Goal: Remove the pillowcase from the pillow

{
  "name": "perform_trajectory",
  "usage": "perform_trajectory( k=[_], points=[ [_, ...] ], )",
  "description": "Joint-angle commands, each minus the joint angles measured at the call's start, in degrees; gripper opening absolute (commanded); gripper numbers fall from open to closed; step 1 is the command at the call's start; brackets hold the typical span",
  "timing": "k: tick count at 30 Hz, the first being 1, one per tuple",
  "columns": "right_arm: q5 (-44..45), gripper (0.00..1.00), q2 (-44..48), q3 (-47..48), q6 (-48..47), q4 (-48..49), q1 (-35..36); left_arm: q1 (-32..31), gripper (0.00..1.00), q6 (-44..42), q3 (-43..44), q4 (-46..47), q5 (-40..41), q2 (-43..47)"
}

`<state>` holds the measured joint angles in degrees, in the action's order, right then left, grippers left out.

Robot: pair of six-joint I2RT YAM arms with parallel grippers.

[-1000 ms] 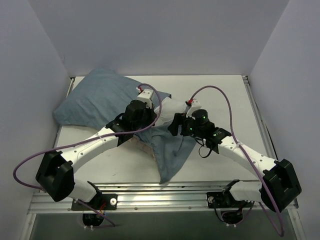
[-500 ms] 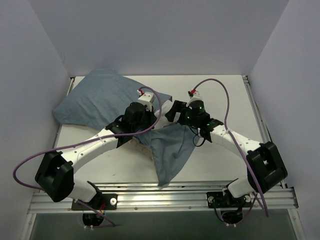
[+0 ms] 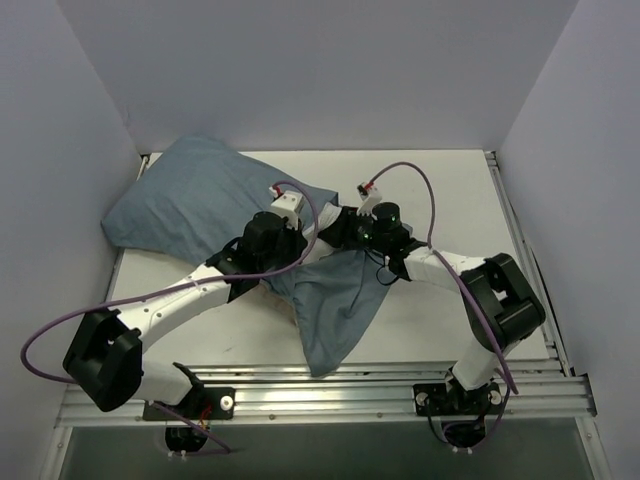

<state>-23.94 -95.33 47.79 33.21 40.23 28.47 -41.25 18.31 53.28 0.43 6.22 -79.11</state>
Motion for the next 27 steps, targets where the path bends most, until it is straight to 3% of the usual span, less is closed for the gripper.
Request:
perform_trajectory(
  k=[1,3,4,6,7,11,15,27],
  points=[
    [-8.05,0.25,-1.44,3.36,-0.34,6.8,1.5,-1.11,0.07,-0.37,0.34,4.33,-5.16,3.17],
    [-6.82,0.0,-0.74,3.54,-1.04,5.22,2.03,-1.02,0.16,-1.6,0.77,2.92,-4.9,4.75],
    [-6.12,0.0,-0.21,4.32,-1.48,3.91,2.2,-1.02,0.29,-2.04,0.95,2.39,-4.55,5.45],
    [-3.67,0.0,1.36,5.38,-3.5,-0.38,2.73,-1.63,0.44,-4.32,0.95,1.25,-3.15,8.09],
    [-2.7,0.0,1.98,6.86,-4.2,-2.15,2.91,-2.07,0.61,-5.46,0.95,0.9,-2.71,9.05],
    [2.93,0.0,3.48,12.75,-6.75,-12.17,3.87,-6.9,0.78,-14.93,2.7,-3.76,1.16,12.83],
    [6.62,0.0,3.39,18.73,-9.04,-21.84,4.84,-11.39,0.78,-21.63,5.26,-9.46,3.45,12.58],
    [8.65,0.0,3.31,26.82,-10.62,-30.99,4.4,-14.64,0.73,-30.34,6.31,-17.47,10.57,8.45]
  ],
)
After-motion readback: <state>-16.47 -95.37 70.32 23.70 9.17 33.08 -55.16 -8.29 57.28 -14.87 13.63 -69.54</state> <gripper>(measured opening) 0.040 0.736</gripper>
